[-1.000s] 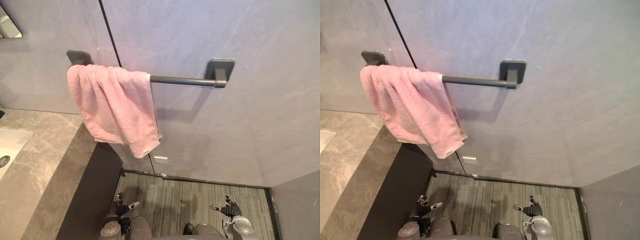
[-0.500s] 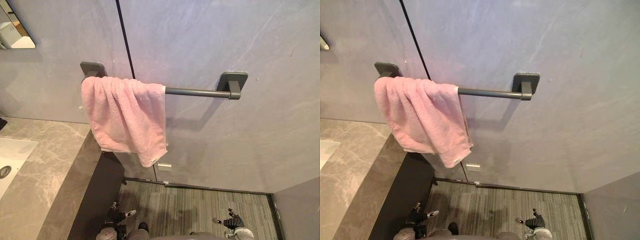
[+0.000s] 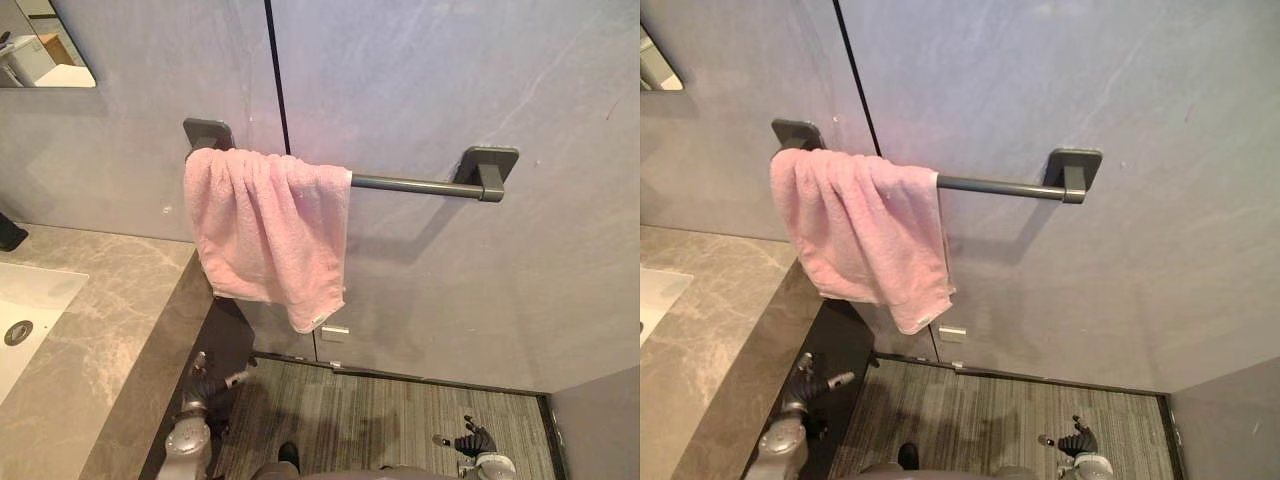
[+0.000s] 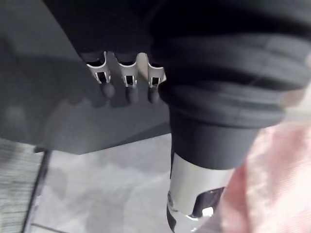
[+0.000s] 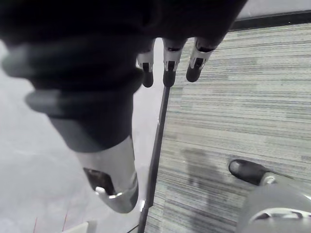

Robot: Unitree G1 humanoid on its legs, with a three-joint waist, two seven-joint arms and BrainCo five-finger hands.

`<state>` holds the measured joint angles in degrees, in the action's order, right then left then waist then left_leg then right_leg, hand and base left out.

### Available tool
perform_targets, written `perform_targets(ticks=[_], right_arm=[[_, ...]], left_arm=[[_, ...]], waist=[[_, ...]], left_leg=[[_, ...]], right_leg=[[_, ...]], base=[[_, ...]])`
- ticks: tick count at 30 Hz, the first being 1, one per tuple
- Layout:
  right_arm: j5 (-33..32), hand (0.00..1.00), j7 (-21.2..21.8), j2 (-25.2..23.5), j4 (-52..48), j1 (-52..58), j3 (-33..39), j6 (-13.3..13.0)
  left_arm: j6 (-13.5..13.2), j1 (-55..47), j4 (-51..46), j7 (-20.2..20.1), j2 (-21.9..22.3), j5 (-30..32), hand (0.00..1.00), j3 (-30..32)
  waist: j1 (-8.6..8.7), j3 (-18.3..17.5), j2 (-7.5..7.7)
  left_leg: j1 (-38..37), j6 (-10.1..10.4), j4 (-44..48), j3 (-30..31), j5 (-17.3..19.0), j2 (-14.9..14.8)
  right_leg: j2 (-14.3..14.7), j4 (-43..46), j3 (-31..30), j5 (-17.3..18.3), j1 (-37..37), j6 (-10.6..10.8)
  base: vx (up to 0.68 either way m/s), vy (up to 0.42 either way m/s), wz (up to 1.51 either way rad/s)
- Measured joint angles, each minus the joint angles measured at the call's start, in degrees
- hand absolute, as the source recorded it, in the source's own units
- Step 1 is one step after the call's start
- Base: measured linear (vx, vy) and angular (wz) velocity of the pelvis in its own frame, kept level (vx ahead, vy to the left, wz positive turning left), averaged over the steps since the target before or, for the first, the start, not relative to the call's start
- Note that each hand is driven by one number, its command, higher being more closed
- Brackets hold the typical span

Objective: Organize washtable

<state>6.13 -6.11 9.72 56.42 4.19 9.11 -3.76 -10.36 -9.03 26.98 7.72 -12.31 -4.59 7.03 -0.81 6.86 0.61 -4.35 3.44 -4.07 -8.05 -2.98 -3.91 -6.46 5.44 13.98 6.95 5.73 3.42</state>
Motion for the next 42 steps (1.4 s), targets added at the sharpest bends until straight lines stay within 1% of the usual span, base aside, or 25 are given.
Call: perform_targets(ticks=[2, 4, 7, 8, 14, 19, 24, 27, 29, 33, 35, 36, 38, 40, 42], right_arm=[[0.0, 0.00, 0.1, 0.2, 0.2, -0.4, 0.0, 0.0], [0.1, 0.00, 0.2, 0.3, 0.2, -0.9, 0.0, 0.0], [0.1, 0.00, 0.4, 0.5, 0.2, -1.4, 0.0, 0.0], [0.2, 0.00, 0.9, 0.7, 0.2, -1.5, 0.0, 0.0], [1.3, 0.00, 1.3, 0.9, 0.2, -1.1, -0.1, 0.3], [1.3, 0.00, 1.4, 1.5, 0.2, -1.0, -0.8, 0.3], [1.3, 0.00, 2.6, 2.1, 0.2, -1.1, -1.1, 0.3], [1.3, 0.00, 2.7, 2.1, 0.2, -1.3, -1.3, 0.3], [1.4, 0.00, 2.8, 2.2, 0.1, -1.6, -1.6, 0.3], [1.6, 0.00, 3.5, 2.7, 0.0, -1.4, -3.4, 0.3], [1.8, 0.00, 3.7, 2.7, 0.0, -1.5, -3.4, 0.3], [1.8, 0.00, 3.7, 2.8, 0.0, -1.5, -3.4, 0.3], [1.9, 0.00, 3.8, 2.9, -0.1, -1.7, -3.5, 0.3], [1.9, 0.00, 3.8, 3.1, -0.9, -1.7, -3.8, 0.3], [1.9, 0.00, 3.8, 3.5, -1.4, -2.3, -5.2, 0.3]], left_arm=[[-0.3, 0.0, -3.8, 0.0, -0.9, -1.3, 0.00, 0.3], [-0.4, 0.0, -5.3, -0.1, -1.2, -1.6, 0.00, 0.2], [-0.6, 0.1, -9.1, -0.1, -1.5, -1.6, 0.00, 0.2], [-1.4, 0.1, -11.0, -0.1, -1.7, -1.6, 0.00, 0.1], [-2.1, 0.8, -17.7, -0.1, -3.1, -1.6, 0.00, -0.3], [-2.9, 2.2, -22.0, -0.1, -5.1, -1.5, 0.00, -0.8], [-3.7, 4.6, -22.1, -0.1, -7.8, -1.5, 0.00, -2.3], [-3.6, 6.1, -21.9, -0.1, -9.5, -1.5, 0.00, -2.6], [-3.6, 7.1, -21.6, -0.2, -11.4, -1.3, 0.00, -3.4], [-3.8, 9.1, -19.4, -0.3, -12.8, -1.2, 0.00, -5.1], [-3.7, 9.2, -18.7, -1.4, -13.5, -0.7, 0.00, -5.4], [-3.6, 9.4, -18.1, -1.6, -13.9, -0.3, 1.00, -5.9], [-3.5, 10.5, -16.7, -2.4, -15.1, 0.4, 1.00, -7.6], [-3.5, 11.0, -15.7, -2.9, -15.9, 0.7, 1.00, -8.0], [-3.3, 12.7, -14.8, -4.0, -17.1, 0.7, 1.00, -10.3]], waist=[[-0.15, -0.2, 0.09], [-0.13, -0.2, 0.07], [-0.07, -0.2, 0.06], [-0.06, -0.2, 0.06], [0.14, -0.4, 0.09], [0.33, -0.4, 0.05], [0.55, -0.5, 0.05], [1.18, -0.5, 0.11], [1.62, -0.5, 0.13], [1.77, -0.6, 0.21], [1.87, -0.6, 0.19], [1.79, -0.6, 0.13], [1.67, -0.6, 0.12], [1.69, -0.6, 0.09], [1.84, -0.6, 0.10]], left_leg=[[-0.1, 0.0, -0.1, 0.3, 0.0, 0.0], [-0.1, 0.0, -0.2, 0.3, 0.0, 0.0], [-0.5, 0.0, -0.5, 0.3, 0.0, 0.0], [-0.7, 0.0, -0.8, 0.3, 0.0, 0.0], [-1.3, 0.0, -1.2, 0.2, 0.0, 0.1], [-1.4, 0.0, -1.3, 0.1, 0.0, 0.1], [-1.4, 0.0, -1.3, 0.0, 0.0, 0.0], [-1.4, 0.0, -1.3, -0.2, 0.0, 0.0], [-1.4, 0.0, -1.3, -0.5, 0.0, 0.0], [-1.2, 0.0, -1.4, -0.7, 0.0, 0.1], [-1.0, 0.0, -1.4, -0.7, 0.0, 0.1], [-0.9, 0.0, -1.4, -0.7, 0.0, 0.1], [-0.7, 0.0, -1.4, -0.6, 0.0, 0.1], [-0.6, 0.0, -1.4, -0.6, 0.0, 0.1], [-0.4, 0.0, -1.4, -0.6, 0.0, 0.1]], right_leg=[[0.0, -0.5, 0.0, 0.0, 0.3, 0.0], [0.0, -0.6, 0.0, -0.1, 0.5, 0.0], [0.1, -0.7, 0.0, -0.1, 0.6, 0.0], [0.1, -0.7, -0.1, -0.1, 0.7, 0.0], [0.1, -0.8, -0.3, -0.1, 1.0, 0.0], [0.1, -1.0, -0.4, -0.1, 1.0, 0.0], [0.3, -1.7, -0.7, -0.5, 1.2, -0.4], [0.3, -1.9, -1.0, -0.7, 1.2, -0.4], [0.3, -2.6, -1.5, -1.3, 1.2, -0.3], [0.3, -3.3, -1.7, -1.6, 1.1, -0.1], [0.3, -3.6, -1.7, -1.7, 1.0, 0.0], [0.3, -3.7, -1.7, -1.7, 1.0, 0.0], [0.4, -3.7, -1.7, -1.7, 0.9, 0.0], [0.4, -3.8, -1.6, -1.7, 0.8, 0.0], [0.5, -4.5, -1.7, -2.1, 0.9, 0.0]], base=[[0.02, 0.001, 0.02], [0.00, 0.000, 0.00], [0.00, 0.000, 0.00], [0.00, 0.000, 0.00], [-0.01, 0.001, -0.01], [0.00, 0.000, 0.00], [-0.01, -0.003, -0.02], [-0.02, 0.000, -0.04], [-0.03, 0.002, -0.10], [-0.03, 0.001, -0.04], [0.00, 0.000, 0.00], [0.00, 0.000, 0.00], [0.00, 0.000, 0.00], [0.00, 0.000, 0.00], [0.00, -0.003, -0.02]])
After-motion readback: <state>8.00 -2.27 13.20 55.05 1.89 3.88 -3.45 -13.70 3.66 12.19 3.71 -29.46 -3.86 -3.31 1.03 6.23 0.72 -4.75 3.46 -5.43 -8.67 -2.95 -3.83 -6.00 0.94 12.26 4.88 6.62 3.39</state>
